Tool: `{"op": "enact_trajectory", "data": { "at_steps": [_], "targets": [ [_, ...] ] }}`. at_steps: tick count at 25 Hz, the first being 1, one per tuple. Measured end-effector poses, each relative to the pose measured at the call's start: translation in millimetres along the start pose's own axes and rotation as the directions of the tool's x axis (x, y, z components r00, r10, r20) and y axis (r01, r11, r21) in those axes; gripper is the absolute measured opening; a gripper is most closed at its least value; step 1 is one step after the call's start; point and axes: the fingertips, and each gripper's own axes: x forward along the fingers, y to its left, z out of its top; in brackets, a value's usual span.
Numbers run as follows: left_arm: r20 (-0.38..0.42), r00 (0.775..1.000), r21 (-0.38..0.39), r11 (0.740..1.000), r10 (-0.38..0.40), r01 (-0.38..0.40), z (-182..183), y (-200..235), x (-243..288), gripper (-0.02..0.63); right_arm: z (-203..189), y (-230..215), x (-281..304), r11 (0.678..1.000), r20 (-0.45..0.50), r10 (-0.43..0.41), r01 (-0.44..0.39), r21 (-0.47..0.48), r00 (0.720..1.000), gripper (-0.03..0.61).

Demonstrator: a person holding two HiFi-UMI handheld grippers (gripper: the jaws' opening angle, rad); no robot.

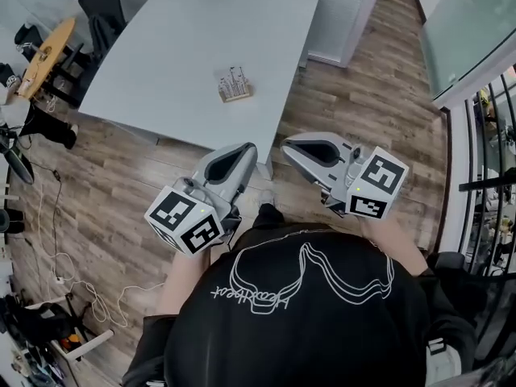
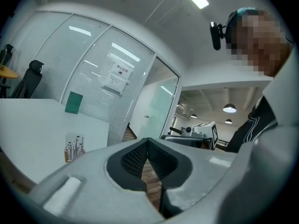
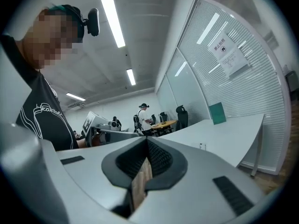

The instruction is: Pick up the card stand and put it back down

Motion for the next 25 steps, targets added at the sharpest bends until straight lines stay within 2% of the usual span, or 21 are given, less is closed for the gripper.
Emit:
{"op": "enact_trajectory", "data": {
  "at_steps": [10,16,20,25],
  "targets": [
    [-0.008,0.999,0.069,0.997,-0.042,0.043,-3.6,-51.8,-13.7,0.014,3.0,32.2,-26.8,1.000,0.024,0.000,0.000,0.005,1.000,0.008],
    [-0.001,0.999,0.071,0.997,-0.042,0.042,1.4,-60.1,-14.8,0.014,9.0,37.8,-31.7,1.000,0.025,0.008,-0.008,-0.007,1.000,0.008],
    [0.011,0.999,0.100,0.994,-0.052,0.051,4.9,-68.3,-15.9,0.014,12.1,40.9,-35.4,1.000,0.030,0.010,-0.010,-0.011,0.999,0.008],
    [0.014,0.999,0.091,0.995,-0.040,0.039,-0.7,-71.4,-15.0,0.014,7.8,42.7,-41.5,1.000,0.033,0.012,-0.012,-0.010,0.999,0.008]
  ]
}}
